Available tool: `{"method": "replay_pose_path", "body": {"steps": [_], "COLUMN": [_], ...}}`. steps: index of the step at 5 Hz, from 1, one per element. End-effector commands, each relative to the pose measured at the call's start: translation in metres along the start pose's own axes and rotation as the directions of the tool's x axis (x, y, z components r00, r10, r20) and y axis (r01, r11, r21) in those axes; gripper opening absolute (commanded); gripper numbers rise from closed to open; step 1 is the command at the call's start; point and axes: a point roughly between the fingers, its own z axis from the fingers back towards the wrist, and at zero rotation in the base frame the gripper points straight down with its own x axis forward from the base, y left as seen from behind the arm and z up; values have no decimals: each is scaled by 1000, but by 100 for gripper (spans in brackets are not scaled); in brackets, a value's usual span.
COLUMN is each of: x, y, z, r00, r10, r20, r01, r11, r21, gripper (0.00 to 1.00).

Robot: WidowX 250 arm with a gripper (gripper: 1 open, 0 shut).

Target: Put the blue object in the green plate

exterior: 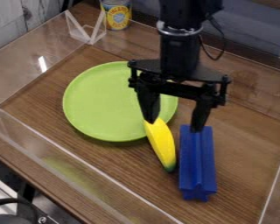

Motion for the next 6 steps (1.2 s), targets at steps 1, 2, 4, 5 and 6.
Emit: {"method": "replay_pose_path", "body": {"steps": [1,2,4,5,6], "x": [-5,-10,-17,-17,-15], "y": [-6,-9,-16,-20,-22], "z": [7,5,1,-2,-7], "r00": [999,997,992,988,985], "r10": [19,47,96,113,129], "r20": [47,59,84,100,117], "r01": [-18,-45,-91,-106,-120], "r11": [999,998,994,992,989], "r21": [-29,-38,-61,-72,-81], "gripper": [100,100,100,100,100]}}
